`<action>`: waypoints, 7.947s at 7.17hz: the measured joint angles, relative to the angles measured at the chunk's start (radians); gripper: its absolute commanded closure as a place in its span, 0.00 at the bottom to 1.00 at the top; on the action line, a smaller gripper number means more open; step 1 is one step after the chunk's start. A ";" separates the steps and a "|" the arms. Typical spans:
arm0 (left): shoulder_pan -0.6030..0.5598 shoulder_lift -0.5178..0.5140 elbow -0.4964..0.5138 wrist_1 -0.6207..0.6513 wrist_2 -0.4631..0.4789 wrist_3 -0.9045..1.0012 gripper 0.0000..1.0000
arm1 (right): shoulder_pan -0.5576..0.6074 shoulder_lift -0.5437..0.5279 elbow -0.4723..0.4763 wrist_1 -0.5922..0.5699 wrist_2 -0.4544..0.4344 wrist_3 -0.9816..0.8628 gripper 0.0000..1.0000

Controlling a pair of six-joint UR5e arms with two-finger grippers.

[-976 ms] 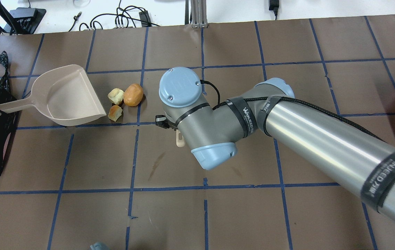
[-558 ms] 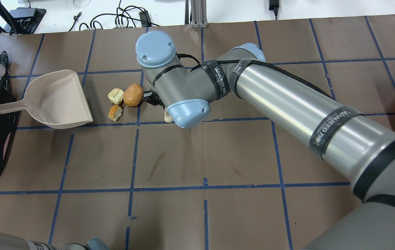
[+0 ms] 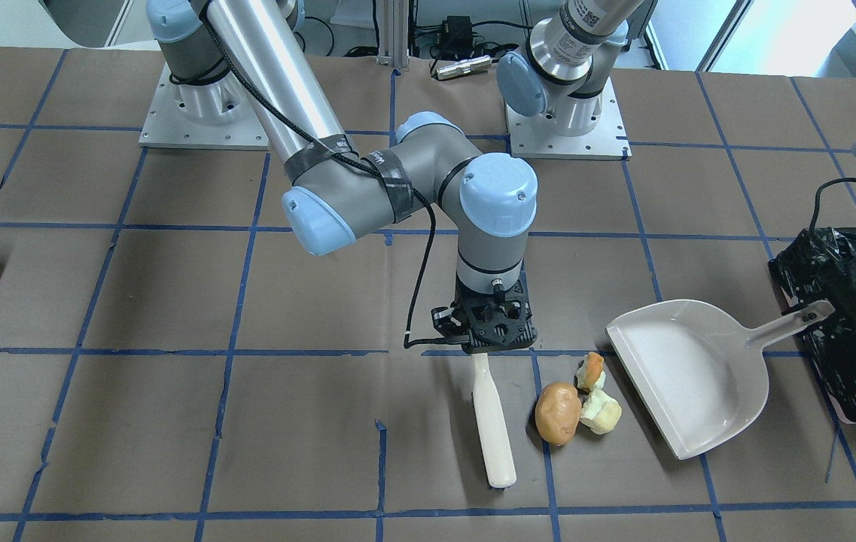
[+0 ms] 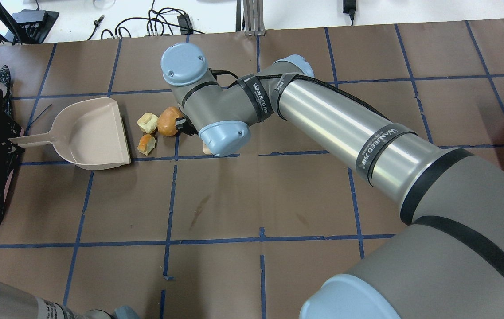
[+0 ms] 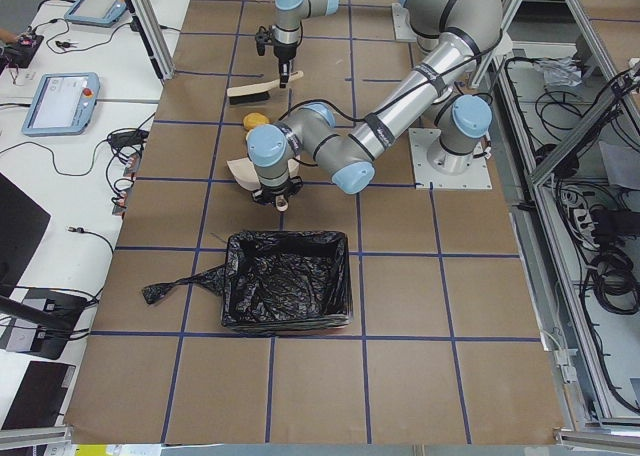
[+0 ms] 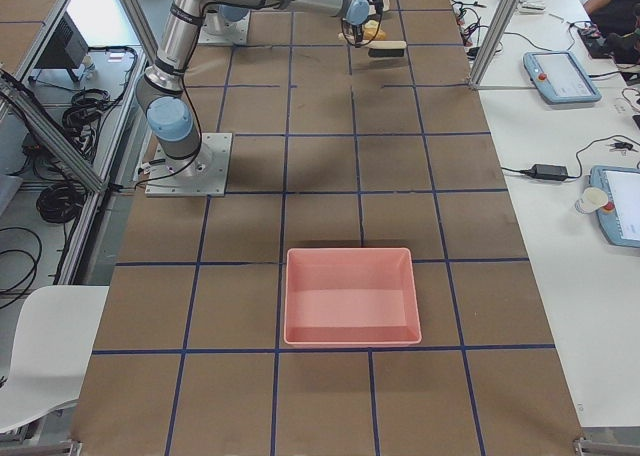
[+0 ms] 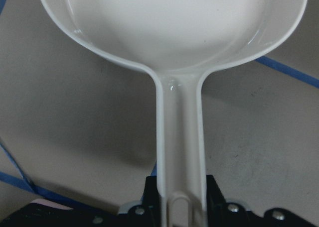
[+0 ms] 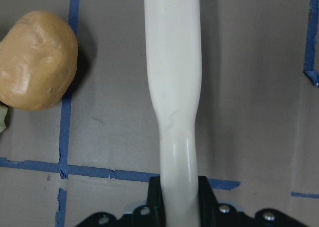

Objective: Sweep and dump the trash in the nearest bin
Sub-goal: 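Sweep the potato and bread chunks into the dustpan with the right-held brush, then push the remaining scraps deeper into the dustpan with the brush, then lift the dustpan over the trash bag with the left gripper while the right draws back, then tilt the dustpan with the left gripper to dump scraps into the bag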

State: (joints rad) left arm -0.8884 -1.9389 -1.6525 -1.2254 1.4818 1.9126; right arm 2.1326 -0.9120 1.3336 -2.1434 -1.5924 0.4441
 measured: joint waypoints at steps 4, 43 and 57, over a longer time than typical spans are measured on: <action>-0.013 0.000 -0.041 0.050 0.036 0.025 0.97 | 0.088 0.075 -0.070 0.005 -0.027 0.026 0.91; 0.607 0.138 0.078 -0.286 -0.514 -0.041 0.99 | 0.038 -0.781 0.788 0.044 -0.001 0.202 0.91; 0.638 0.084 0.142 -0.010 -0.062 0.008 0.99 | 0.035 -0.626 0.874 -0.184 0.010 0.121 0.90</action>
State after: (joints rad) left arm -0.2508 -1.8550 -1.5103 -1.2355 1.4196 1.9202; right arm 2.1680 -1.5377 2.2072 -2.3276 -1.5824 0.5655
